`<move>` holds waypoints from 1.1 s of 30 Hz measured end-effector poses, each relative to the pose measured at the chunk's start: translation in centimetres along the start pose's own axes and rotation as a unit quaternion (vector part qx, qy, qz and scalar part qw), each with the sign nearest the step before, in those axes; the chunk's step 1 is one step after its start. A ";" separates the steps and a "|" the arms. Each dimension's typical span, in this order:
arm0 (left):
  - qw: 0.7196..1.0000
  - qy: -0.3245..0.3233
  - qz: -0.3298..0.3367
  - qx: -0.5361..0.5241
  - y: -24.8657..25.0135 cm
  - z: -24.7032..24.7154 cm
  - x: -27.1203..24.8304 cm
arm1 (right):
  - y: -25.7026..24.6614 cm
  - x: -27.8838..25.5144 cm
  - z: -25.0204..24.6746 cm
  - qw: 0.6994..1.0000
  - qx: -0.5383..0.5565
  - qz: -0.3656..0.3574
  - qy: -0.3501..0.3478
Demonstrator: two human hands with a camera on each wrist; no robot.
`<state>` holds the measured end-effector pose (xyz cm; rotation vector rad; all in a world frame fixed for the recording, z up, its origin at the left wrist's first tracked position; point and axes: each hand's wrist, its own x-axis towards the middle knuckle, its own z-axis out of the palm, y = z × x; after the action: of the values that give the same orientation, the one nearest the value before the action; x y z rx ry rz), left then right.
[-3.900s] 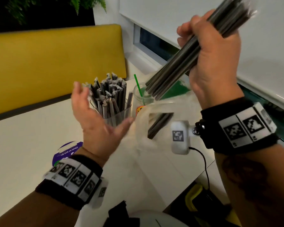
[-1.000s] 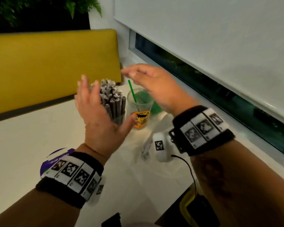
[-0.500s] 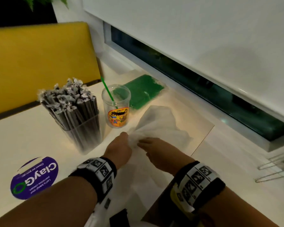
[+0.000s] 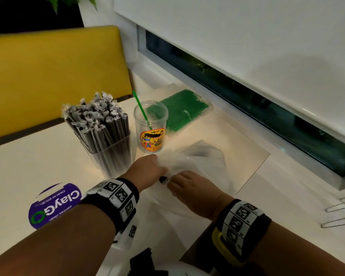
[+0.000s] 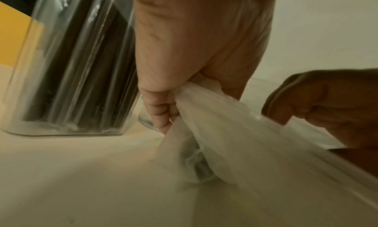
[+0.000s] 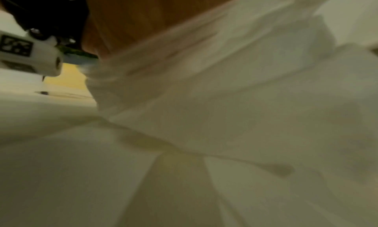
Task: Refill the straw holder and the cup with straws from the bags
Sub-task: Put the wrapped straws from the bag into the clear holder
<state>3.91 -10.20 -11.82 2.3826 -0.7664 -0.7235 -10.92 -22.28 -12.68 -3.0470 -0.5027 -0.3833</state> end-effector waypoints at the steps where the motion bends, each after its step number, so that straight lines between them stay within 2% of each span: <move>1: 1.000 0.002 0.002 0.000 0.0 0.0 0.1 | -0.1 -0.1 0.3 1.000 -0.007 -0.012 -0.003; 4: 1.000 0.006 0.015 -0.007 0.0 0.0 0.4 | 0.4 -0.4 1.4 0.992 -0.100 0.015 -0.078; 6: 0.999 0.030 0.021 0.003 -0.1 0.3 0.5 | 0.1 -0.4 1.2 0.982 -0.126 0.038 -0.132; 9: 0.997 0.067 0.006 0.031 -0.5 1.0 0.5 | -0.9 -0.7 0.9 0.965 -0.099 0.050 -0.239; 11: 0.996 0.080 -0.001 0.042 -0.5 1.4 0.1 | -1.2 -0.8 0.9 0.954 -0.022 0.067 -0.292; 12: 0.996 0.081 -0.004 0.035 -0.7 1.7 0.1 | -1.1 -0.5 0.7 0.951 0.028 0.092 -0.295; 14: 0.998 0.060 -0.002 0.009 -0.9 2.1 0.2 | -0.4 0.3 0.5 0.957 0.094 0.129 -0.242; 17: 1.000 -0.009 0.011 0.000 -0.9 2.2 0.5 | 0.8 1.6 1.0 0.976 0.056 0.136 -0.159; 21: 0.996 -0.082 0.015 0.024 -1.0 2.2 -0.2 | 1.1 2.4 2.0 0.975 -0.028 0.091 -0.200; 25: 0.997 -0.060 0.035 -0.046 -2.3 2.6 -0.6 | 0.9 3.0 2.2 0.977 -0.049 0.054 -0.199; 28: 0.994 -0.035 0.025 -0.105 -2.5 2.9 -0.5 | 0.8 3.0 2.6 0.972 -0.062 0.069 -0.217; 31: 0.989 -0.012 -0.040 -0.140 -2.2 3.3 -0.4 | 0.7 3.6 2.9 0.969 -0.054 0.121 -0.208; 33: 0.993 -0.003 -0.086 -0.078 -1.8 3.1 -0.5 | 1.0 3.8 3.1 0.969 -0.047 0.143 -0.195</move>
<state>2.31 -9.57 -15.00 2.3227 -0.4917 -0.8298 -6.37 -21.82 -14.73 -3.2253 -0.0433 0.2147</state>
